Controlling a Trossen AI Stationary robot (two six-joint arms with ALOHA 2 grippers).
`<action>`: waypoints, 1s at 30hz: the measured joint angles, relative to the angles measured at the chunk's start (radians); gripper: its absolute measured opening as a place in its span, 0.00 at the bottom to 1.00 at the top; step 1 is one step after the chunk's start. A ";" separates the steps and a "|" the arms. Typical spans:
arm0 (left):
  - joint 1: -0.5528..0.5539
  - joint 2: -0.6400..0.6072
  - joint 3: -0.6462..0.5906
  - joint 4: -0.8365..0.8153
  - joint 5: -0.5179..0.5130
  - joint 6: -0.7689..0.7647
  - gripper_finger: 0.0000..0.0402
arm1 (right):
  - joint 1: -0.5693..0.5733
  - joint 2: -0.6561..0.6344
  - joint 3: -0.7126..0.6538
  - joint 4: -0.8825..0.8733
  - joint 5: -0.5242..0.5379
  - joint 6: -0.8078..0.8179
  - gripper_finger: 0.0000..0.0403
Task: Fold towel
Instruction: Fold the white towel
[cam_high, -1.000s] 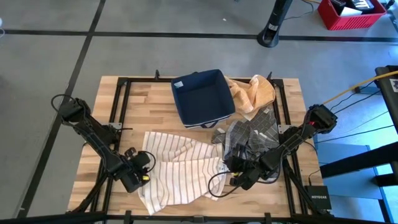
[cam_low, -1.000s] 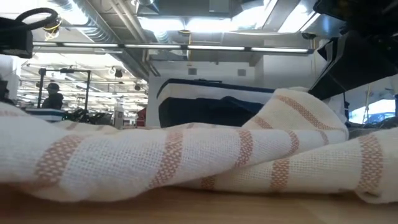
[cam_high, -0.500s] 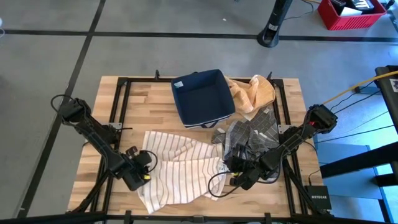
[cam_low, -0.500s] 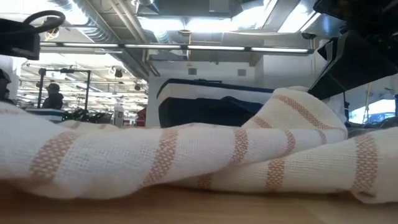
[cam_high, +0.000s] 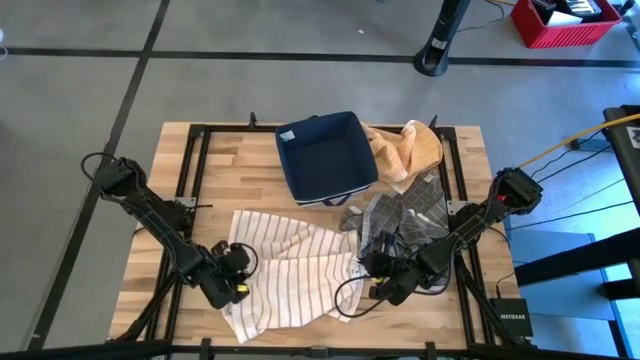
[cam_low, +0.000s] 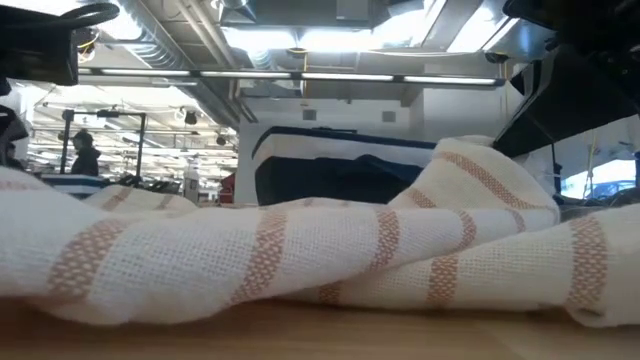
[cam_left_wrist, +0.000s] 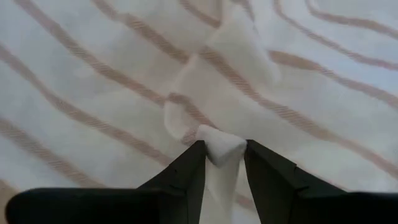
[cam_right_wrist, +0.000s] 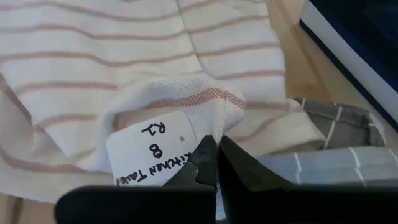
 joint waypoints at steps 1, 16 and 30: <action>0.000 0.000 0.000 0.003 0.009 -0.001 0.26 | 0.000 0.000 0.000 0.006 0.000 -0.003 0.01; 0.006 -0.005 0.003 -0.111 -0.017 -0.089 0.23 | 0.000 0.000 0.000 0.019 0.000 -0.027 0.01; 0.018 -0.040 0.078 -0.215 0.110 -0.120 0.18 | 0.000 0.000 0.000 0.018 -0.002 -0.026 0.01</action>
